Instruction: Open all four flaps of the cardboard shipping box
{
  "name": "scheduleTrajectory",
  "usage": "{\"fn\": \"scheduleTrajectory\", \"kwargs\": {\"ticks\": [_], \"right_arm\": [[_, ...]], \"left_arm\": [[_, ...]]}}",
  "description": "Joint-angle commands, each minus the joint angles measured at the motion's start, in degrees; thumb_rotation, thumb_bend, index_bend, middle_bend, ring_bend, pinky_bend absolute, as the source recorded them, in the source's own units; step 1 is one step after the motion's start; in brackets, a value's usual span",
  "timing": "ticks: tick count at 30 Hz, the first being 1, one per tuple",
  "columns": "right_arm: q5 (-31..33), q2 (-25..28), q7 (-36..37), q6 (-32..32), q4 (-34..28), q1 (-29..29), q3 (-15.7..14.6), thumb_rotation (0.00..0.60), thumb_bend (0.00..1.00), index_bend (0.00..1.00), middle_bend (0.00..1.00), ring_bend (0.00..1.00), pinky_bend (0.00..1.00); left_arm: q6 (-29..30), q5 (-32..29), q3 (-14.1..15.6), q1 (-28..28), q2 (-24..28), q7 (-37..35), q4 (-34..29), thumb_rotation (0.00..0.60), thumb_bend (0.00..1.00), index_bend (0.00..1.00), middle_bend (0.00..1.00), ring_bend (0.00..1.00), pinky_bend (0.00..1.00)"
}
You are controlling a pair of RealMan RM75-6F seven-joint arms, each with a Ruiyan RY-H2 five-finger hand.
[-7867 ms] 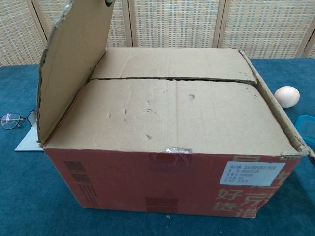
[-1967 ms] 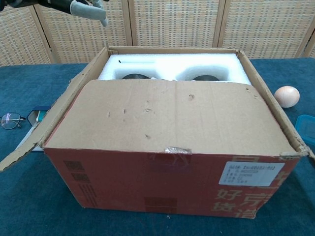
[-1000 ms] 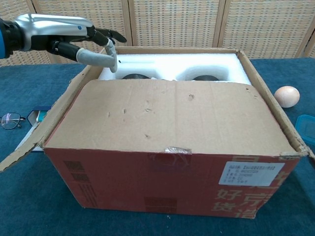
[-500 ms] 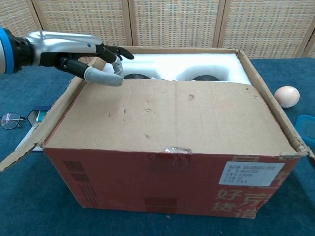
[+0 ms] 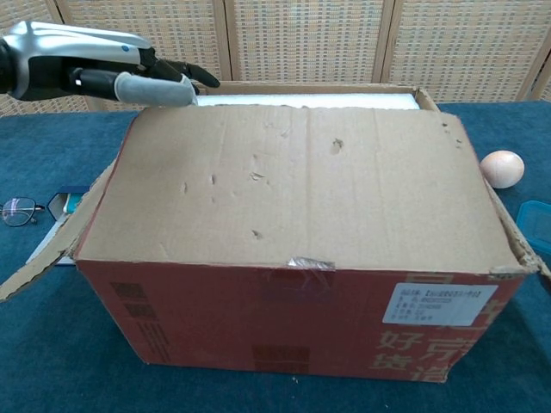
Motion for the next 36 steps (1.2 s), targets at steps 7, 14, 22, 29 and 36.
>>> {"fn": "scheduleTrajectory", "kwargs": {"ticks": [7,14,22,29,36], "right_arm": [[-0.25,-0.05,-0.64,0.15,-0.55,-0.01,-0.01,0.6,0.62,0.13,0.11,0.0,0.0],[-0.22,0.01,-1.24,0.12,-0.98,0.11,0.11,0.6,0.62,0.13,0.11,0.0,0.0],[-0.3,0.07,-1.54,0.14,-1.46,0.11,0.11,0.6,0.62,0.13,0.11,0.0,0.0],[-0.56,0.17,-1.78,0.31,-1.78,0.14,0.17,0.6,0.62,0.13,0.11,0.0,0.0],[-0.66,0.35,-1.93,0.64,-2.1,-0.03,0.19,0.6,0.62,0.13,0.11,0.0,0.0]], "left_arm": [[1.37,10.98,-1.16,3.81,8.77,-20.3,-5.11,0.161,0.05,0.46,0.0,0.0,0.0],[2.93,19.14,-0.12,4.4,12.86,-33.24,-5.93,0.16,0.05,0.46,0.0,0.0,0.0],[5.95,32.2,4.76,2.59,17.68,-53.28,-5.22,0.159,0.05,0.46,0.0,0.0,0.0],[12.42,46.11,12.36,-1.92,20.79,-75.05,-1.42,0.155,0.05,0.45,0.0,0.0,0.0],[19.4,53.76,18.02,-4.88,21.76,-86.1,2.76,0.148,0.05,0.45,0.0,0.0,0.0]]}}
